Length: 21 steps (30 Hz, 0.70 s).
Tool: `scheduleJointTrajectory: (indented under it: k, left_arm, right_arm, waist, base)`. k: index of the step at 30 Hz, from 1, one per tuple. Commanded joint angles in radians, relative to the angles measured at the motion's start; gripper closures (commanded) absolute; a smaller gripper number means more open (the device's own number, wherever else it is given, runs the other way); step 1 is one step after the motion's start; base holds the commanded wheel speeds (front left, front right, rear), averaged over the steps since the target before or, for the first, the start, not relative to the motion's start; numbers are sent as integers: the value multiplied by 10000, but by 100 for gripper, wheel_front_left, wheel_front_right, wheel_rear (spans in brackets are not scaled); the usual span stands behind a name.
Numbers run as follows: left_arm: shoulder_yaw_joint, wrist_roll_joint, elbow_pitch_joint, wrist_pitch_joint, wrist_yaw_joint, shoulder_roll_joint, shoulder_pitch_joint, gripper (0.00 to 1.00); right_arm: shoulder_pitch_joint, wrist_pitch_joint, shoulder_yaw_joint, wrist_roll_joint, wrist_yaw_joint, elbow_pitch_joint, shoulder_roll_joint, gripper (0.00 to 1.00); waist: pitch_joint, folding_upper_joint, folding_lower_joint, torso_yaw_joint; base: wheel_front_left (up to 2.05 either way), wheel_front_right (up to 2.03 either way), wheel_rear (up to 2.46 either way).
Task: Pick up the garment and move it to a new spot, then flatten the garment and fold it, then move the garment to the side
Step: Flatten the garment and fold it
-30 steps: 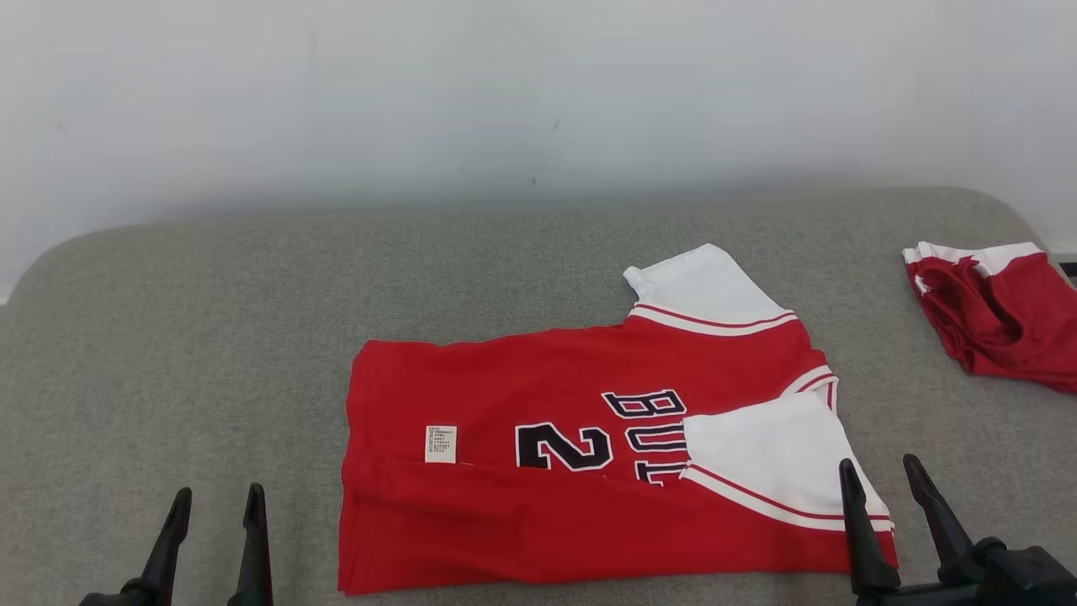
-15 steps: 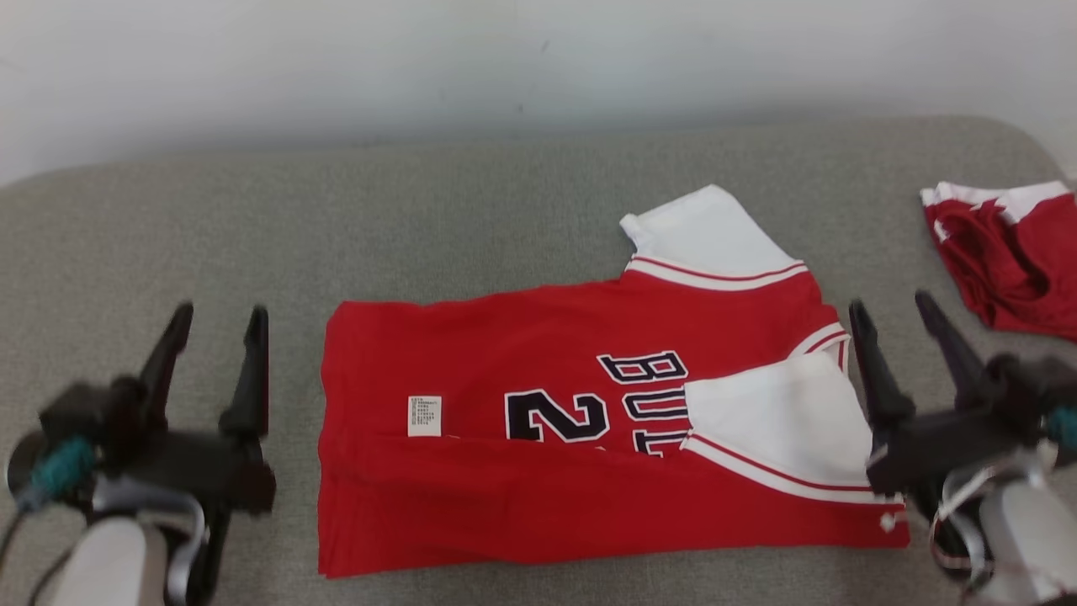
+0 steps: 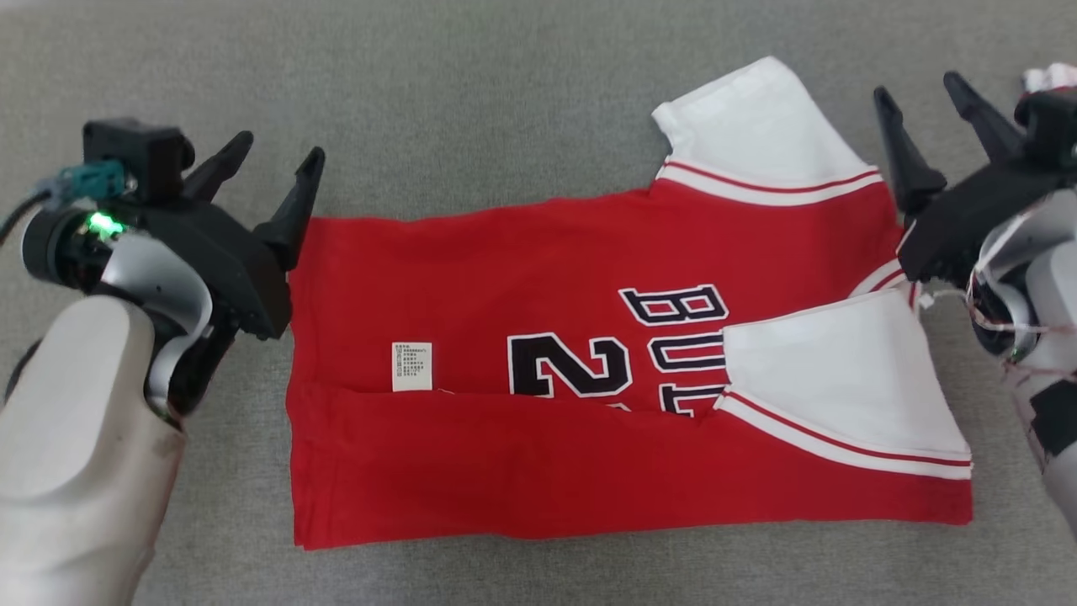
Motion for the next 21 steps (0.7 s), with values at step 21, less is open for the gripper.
scheduleJointTrajectory:
  k: [21]
  left_arm:
    - [-1970, -2413, -346, 3575, 19, 176, -1377, 0]
  right_arm:
    - [-3826, 1261, 3235, 1399, -27, 3349, -428, 0]
  waist:
    - [1443, -3, -4, 1213]
  base:
    - [0, 0, 0]
